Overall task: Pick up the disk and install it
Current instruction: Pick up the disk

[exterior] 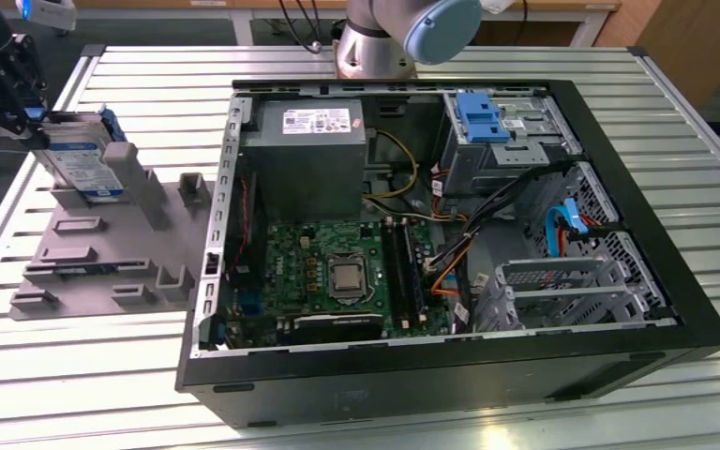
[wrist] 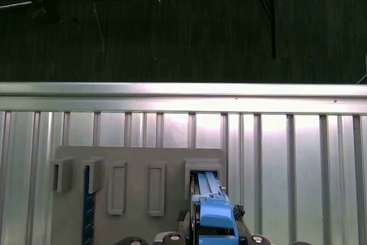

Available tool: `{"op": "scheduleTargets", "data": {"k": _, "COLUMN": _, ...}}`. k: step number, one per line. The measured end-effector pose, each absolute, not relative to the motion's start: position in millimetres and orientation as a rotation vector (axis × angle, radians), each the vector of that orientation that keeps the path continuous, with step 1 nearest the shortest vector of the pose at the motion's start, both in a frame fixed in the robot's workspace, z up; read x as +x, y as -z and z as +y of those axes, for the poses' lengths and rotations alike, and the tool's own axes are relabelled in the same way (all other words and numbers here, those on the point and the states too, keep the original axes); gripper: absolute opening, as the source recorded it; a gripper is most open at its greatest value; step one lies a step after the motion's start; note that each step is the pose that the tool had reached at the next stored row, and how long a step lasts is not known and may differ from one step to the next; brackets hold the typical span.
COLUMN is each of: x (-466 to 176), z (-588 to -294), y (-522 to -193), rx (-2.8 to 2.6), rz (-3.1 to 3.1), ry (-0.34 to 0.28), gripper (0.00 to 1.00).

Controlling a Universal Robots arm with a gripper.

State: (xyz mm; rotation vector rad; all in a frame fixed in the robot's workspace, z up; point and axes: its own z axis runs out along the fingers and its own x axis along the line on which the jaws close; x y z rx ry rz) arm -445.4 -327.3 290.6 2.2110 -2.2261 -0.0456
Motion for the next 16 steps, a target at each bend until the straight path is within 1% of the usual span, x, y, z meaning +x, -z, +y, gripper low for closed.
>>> {"op": "scheduleTargets", "data": {"k": 1, "x": -445.4, "z": -327.3, "y": -290.5, "rx": 2.211, "rz": -2.226, "ry": 0.045, "gripper": 0.37}}
{"op": "scheduleTargets", "data": {"k": 16, "x": -445.4, "z": -327.8, "y": -290.3, "rx": 2.205, "rz": -2.219, "ry": 0.030, "gripper": 0.37}}
